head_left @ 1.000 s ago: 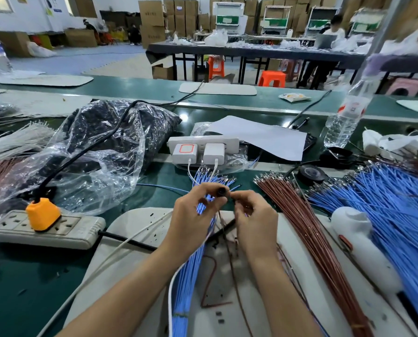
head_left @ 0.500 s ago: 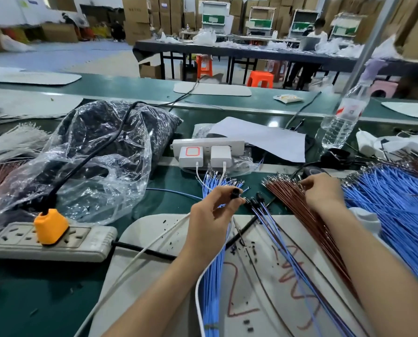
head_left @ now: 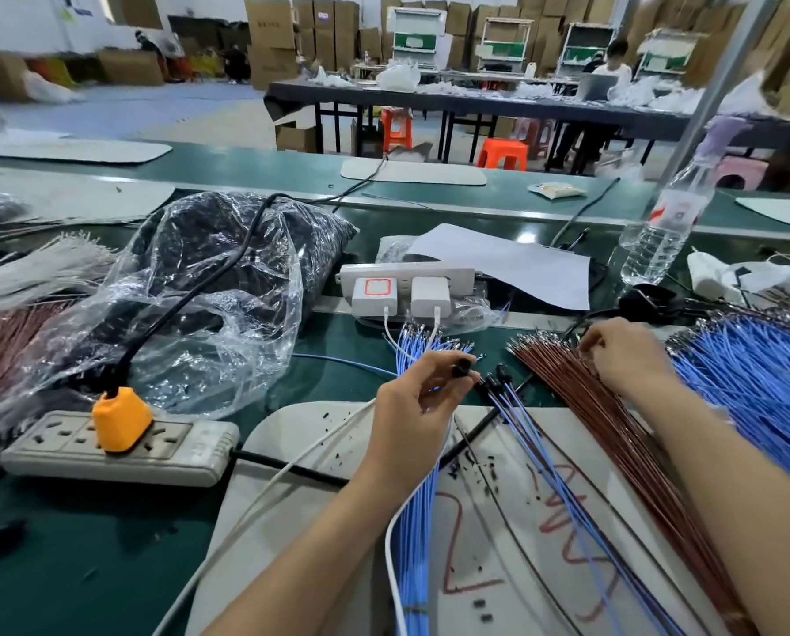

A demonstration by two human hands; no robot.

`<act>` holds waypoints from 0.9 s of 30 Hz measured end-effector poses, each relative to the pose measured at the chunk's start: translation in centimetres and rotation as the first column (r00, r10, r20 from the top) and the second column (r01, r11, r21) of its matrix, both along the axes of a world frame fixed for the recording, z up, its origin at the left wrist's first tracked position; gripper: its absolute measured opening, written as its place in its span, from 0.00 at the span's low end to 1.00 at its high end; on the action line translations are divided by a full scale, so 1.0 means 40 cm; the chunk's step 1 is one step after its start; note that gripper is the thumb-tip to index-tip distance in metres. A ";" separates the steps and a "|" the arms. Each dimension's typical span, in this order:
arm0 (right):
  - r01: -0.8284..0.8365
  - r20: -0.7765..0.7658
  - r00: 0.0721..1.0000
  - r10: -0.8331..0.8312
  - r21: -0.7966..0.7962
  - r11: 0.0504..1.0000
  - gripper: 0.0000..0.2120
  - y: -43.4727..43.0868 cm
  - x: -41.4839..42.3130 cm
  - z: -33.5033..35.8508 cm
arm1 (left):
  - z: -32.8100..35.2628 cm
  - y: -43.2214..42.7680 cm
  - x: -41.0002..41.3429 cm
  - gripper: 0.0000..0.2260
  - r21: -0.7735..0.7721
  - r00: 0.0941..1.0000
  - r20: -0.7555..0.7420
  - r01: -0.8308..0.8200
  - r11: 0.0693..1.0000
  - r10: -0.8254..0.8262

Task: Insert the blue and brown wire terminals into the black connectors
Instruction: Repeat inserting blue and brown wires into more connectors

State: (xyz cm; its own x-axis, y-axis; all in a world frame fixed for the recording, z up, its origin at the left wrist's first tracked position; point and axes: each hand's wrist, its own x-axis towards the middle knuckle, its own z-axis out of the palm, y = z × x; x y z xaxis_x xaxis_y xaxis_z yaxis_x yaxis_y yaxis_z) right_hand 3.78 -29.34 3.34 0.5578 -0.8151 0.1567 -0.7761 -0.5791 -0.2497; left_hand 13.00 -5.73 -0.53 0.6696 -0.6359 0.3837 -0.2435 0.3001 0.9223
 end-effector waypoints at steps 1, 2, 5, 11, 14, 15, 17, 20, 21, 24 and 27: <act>0.015 0.140 0.990 -0.007 -0.061 0.998 0.11 0.015 -0.005 0.003 | 0.001 0.001 -0.001 0.10 0.000 1.000 0.009 0.005 1.000 -0.005; 0.022 0.312 0.950 0.005 -0.082 0.996 0.10 0.040 -0.009 0.010 | 0.002 0.002 -0.001 0.10 0.002 1.000 0.025 0.006 1.000 -0.006; -0.216 0.747 0.665 0.007 0.184 0.959 0.10 0.175 -0.008 0.024 | 0.002 -0.001 -0.005 0.10 0.032 0.997 0.081 -0.011 0.999 0.008; -0.752 0.889 0.294 -0.350 0.441 0.489 0.12 0.347 -0.007 -0.010 | -0.006 0.001 0.001 0.12 0.049 0.989 0.148 -0.017 0.999 0.010; -0.807 0.901 0.251 -0.353 0.396 0.437 0.08 0.338 -0.024 -0.004 | -0.006 0.001 0.004 0.12 0.051 0.988 0.154 0.004 0.999 -0.012; -0.809 0.910 0.264 -0.318 0.389 0.441 0.08 0.338 -0.026 -0.007 | -0.005 -0.001 0.003 0.13 0.051 0.989 0.151 0.002 0.999 -0.010; -0.802 0.922 0.301 -0.243 0.382 0.459 0.11 0.344 -0.026 -0.016 | -0.010 -0.003 0.001 0.12 0.060 0.988 0.155 -0.004 0.998 -0.005; -0.777 0.935 0.324 -0.147 0.351 0.523 0.14 0.345 -0.022 -0.022 | -0.016 -0.002 0.003 0.10 0.070 0.989 0.149 -0.014 0.997 0.004; -0.758 0.939 0.331 -0.097 0.325 0.566 0.14 0.344 -0.021 -0.025 | -0.017 -0.003 0.005 0.10 0.078 0.990 0.140 -0.015 0.997 0.004; -0.673 0.911 0.398 0.107 0.211 0.709 0.14 0.342 -0.021 -0.031 | -0.013 -0.006 0.009 0.09 0.121 0.983 0.178 -0.054 0.991 0.032; -0.546 0.752 0.515 0.412 -0.083 0.834 0.13 0.333 -0.024 -0.032 | -0.007 -0.007 0.005 0.10 0.159 0.918 0.373 -0.206 0.966 0.134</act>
State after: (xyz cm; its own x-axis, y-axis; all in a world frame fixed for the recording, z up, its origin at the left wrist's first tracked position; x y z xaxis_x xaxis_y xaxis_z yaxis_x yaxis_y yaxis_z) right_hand 2.80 -16.01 2.05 0.6286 -0.5076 0.5893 0.0813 -0.7106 -0.6988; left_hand 13.20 -6.01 -0.82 0.6158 -0.6095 0.4994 -0.5977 0.0516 0.8000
